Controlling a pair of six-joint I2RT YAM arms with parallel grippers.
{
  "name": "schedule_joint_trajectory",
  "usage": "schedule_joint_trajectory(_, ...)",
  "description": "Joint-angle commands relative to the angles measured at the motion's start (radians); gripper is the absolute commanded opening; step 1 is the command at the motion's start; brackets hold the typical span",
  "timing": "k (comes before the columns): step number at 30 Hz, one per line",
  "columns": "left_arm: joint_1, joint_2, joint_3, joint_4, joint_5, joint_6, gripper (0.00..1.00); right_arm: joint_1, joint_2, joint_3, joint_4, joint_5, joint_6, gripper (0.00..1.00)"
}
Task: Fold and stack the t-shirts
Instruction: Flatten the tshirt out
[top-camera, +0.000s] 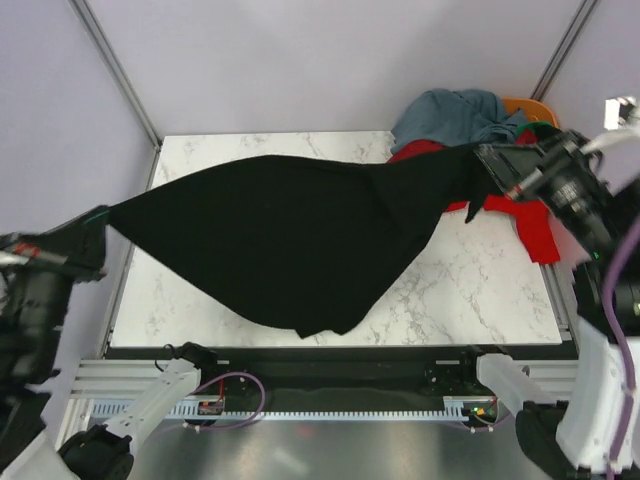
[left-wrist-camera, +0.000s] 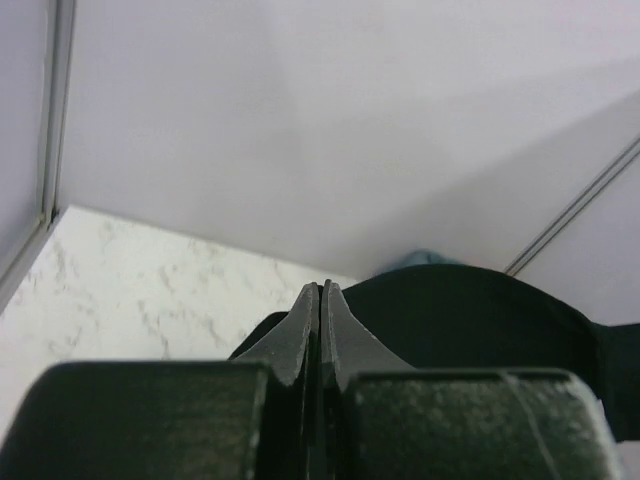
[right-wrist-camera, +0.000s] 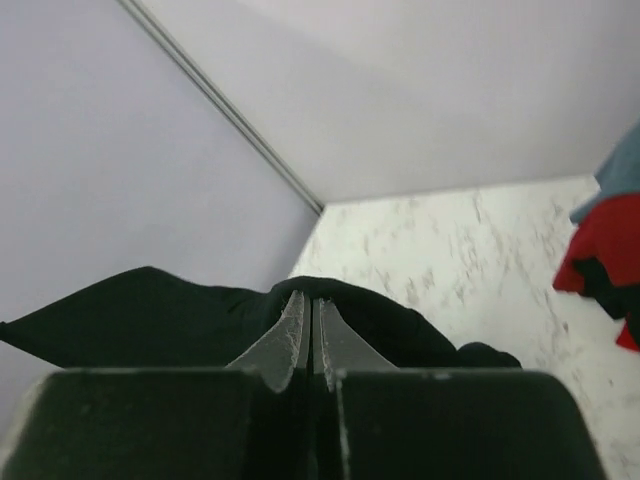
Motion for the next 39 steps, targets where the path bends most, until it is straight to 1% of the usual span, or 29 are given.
schedule_joint_trajectory(1, 0.004, -0.034, 0.084, 0.070, 0.044, 0.123, 0.03, 0.001, -0.150, 0.067, 0.075, 0.076, 0.061, 0.00)
schedule_joint_trajectory(2, 0.003, -0.047, 0.118, 0.070, 0.078, 0.133, 0.03, 0.001, -0.175, 0.087, 0.081, 0.090, 0.064, 0.00)
schedule_joint_trajectory(3, 0.004, -0.051, 0.132, 0.073, 0.095, 0.140, 0.03, 0.001, -0.220, 0.099, 0.090, 0.101, 0.067, 0.00)
schedule_joint_trajectory(6, 0.004, -0.080, 0.178, 0.079, 0.133, 0.166, 0.04, 0.001, -0.282, 0.170, 0.110, 0.144, 0.054, 0.00)
schedule_joint_trajectory(9, 0.004, -0.094, 0.221, 0.096, 0.158, 0.206, 0.04, 0.001, -0.304, 0.251, 0.109, 0.184, 0.040, 0.00)
schedule_joint_trajectory(13, 0.004, -0.079, 0.296, 0.114, 0.170, 0.267, 0.04, 0.002, -0.284, 0.340, 0.110, 0.205, 0.028, 0.00)
schedule_joint_trajectory(17, 0.004, -0.054, 0.311, 0.114, 0.187, 0.295, 0.04, -0.001, -0.242, 0.351, 0.121, 0.205, 0.034, 0.00)
schedule_joint_trajectory(19, 0.004, -0.027, 0.301, 0.114, 0.169, 0.317, 0.04, -0.005, -0.207, 0.336, 0.138, 0.188, 0.040, 0.00)
schedule_joint_trajectory(21, 0.003, -0.002, 0.275, 0.116, 0.100, 0.337, 0.04, -0.030, -0.155, 0.324, 0.152, 0.156, 0.051, 0.00)
schedule_joint_trajectory(22, 0.003, 0.008, 0.238, 0.122, 0.071, 0.355, 0.04, -0.046, -0.134, 0.305, 0.158, 0.112, 0.054, 0.00)
schedule_joint_trajectory(23, -0.002, 0.027, 0.210, 0.146, 0.008, 0.367, 0.04, -0.089, -0.114, 0.296, 0.156, 0.089, 0.057, 0.00)
schedule_joint_trajectory(24, -0.008, 0.035, 0.181, 0.162, -0.030, 0.386, 0.04, -0.108, -0.068, 0.282, 0.159, 0.063, 0.075, 0.00)
schedule_joint_trajectory(25, -0.012, 0.042, 0.101, 0.182, -0.069, 0.393, 0.04, -0.125, -0.045, 0.246, 0.165, 0.026, 0.086, 0.00)
schedule_joint_trajectory(26, -0.012, 0.050, 0.050, 0.214, -0.157, 0.398, 0.04, -0.154, -0.023, 0.221, 0.176, 0.014, 0.098, 0.00)
schedule_joint_trajectory(27, -0.014, 0.054, -0.001, 0.266, -0.199, 0.400, 0.03, -0.165, 0.017, 0.196, 0.182, 0.012, 0.112, 0.00)
schedule_joint_trajectory(28, -0.014, 0.062, -0.093, 0.298, -0.239, 0.403, 0.02, -0.174, 0.037, 0.132, 0.210, 0.018, 0.120, 0.00)
schedule_joint_trajectory(29, -0.013, 0.071, -0.139, 0.324, -0.314, 0.403, 0.02, -0.174, 0.054, 0.092, 0.237, 0.024, 0.130, 0.00)
schedule_joint_trajectory(30, -0.014, 0.093, -0.182, 0.393, -0.339, 0.435, 0.02, -0.175, 0.089, 0.048, 0.292, 0.035, 0.141, 0.00)
schedule_joint_trajectory(31, -0.013, 0.105, -0.274, 0.435, -0.357, 0.453, 0.02, -0.175, 0.112, -0.022, 0.309, 0.074, 0.140, 0.00)
schedule_joint_trajectory(32, -0.014, 0.120, -0.316, 0.476, -0.401, 0.471, 0.02, -0.156, 0.138, -0.051, 0.322, 0.101, 0.137, 0.00)
schedule_joint_trajectory(33, -0.011, 0.168, -0.352, 0.525, -0.417, 0.493, 0.02, -0.127, 0.210, -0.069, 0.328, 0.142, 0.126, 0.00)
schedule_joint_trajectory(34, -0.006, 0.194, -0.414, 0.606, -0.426, 0.534, 0.02, -0.082, 0.253, -0.068, 0.322, 0.194, 0.068, 0.00)
schedule_joint_trajectory(35, 0.032, 0.231, -0.437, 0.643, -0.413, 0.547, 0.02, 0.038, 0.302, -0.054, 0.311, 0.322, 0.037, 0.00)
schedule_joint_trajectory(36, 0.071, 0.266, -0.451, 0.657, -0.373, 0.544, 0.02, 0.094, 0.412, -0.034, 0.307, 0.375, -0.001, 0.00)
schedule_joint_trajectory(37, 0.128, 0.357, -0.457, 0.650, -0.314, 0.477, 0.02, 0.137, 0.478, 0.024, 0.287, 0.412, -0.021, 0.00)
schedule_joint_trajectory(38, 0.265, 0.405, -0.453, 0.638, -0.176, 0.426, 0.02, 0.172, 0.550, 0.058, 0.273, 0.462, -0.018, 0.00)
schedule_joint_trajectory(39, 0.326, 0.459, -0.451, 0.639, -0.125, 0.335, 0.02, 0.176, 0.689, 0.090, 0.248, 0.473, 0.003, 0.00)
